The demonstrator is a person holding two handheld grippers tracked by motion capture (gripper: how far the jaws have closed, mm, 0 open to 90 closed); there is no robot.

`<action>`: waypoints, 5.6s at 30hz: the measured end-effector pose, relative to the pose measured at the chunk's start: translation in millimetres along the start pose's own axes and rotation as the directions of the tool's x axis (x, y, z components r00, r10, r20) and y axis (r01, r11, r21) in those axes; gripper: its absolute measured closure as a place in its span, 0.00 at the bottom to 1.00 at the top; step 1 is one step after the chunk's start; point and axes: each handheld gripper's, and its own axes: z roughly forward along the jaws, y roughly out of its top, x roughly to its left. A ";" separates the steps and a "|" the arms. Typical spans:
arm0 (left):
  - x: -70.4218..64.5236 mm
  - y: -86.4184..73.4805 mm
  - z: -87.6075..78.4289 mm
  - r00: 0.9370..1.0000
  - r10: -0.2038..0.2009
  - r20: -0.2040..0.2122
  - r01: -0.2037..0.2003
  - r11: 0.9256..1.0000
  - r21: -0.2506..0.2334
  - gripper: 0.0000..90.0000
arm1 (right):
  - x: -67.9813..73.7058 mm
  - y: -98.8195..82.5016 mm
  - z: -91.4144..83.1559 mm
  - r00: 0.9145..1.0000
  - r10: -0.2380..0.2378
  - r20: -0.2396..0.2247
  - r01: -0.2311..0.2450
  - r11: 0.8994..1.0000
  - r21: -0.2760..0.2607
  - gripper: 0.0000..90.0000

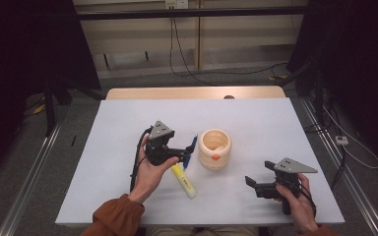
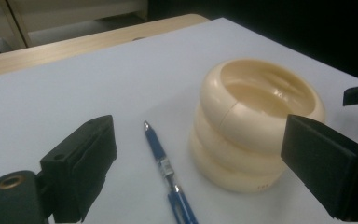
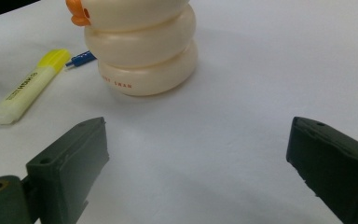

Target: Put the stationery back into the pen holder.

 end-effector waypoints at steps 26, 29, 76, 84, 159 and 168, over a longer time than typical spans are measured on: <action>2.4 -64.0 -41.6 1.000 -0.030 -0.003 0.031 0.996 0.078 0.19 | 1.3 -0.3 0.3 1.000 -0.010 -0.008 0.010 1.000 0.008 0.06; 3.4 -65.5 -40.6 0.999 -0.042 0.008 0.041 0.994 0.098 0.24 | 1.7 -0.5 0.2 1.000 -0.013 -0.013 0.013 1.000 0.008 0.06; -60.4 -69.0 23.4 0.984 0.029 0.178 -0.084 0.947 0.309 1.00 | 2.5 -2.0 -0.1 1.000 -0.006 -0.021 0.006 1.000 0.016 0.06; -51.5 -70.9 12.9 0.987 0.019 0.157 -0.071 0.941 0.330 1.00 | 2.2 -2.3 -0.8 1.000 -0.006 -0.020 0.007 1.000 0.013 0.06; 21.2 -79.2 -67.3 0.997 -0.061 0.051 0.051 0.981 0.186 0.11 | 1.2 -1.1 0.2 1.000 -0.008 -0.008 0.008 1.000 0.014 0.06; 20.6 -76.9 -66.2 1.000 -0.003 0.008 0.002 0.980 0.201 0.06 | -0.8 -1.2 0.8 1.000 0.001 -0.005 0.000 1.000 0.012 0.06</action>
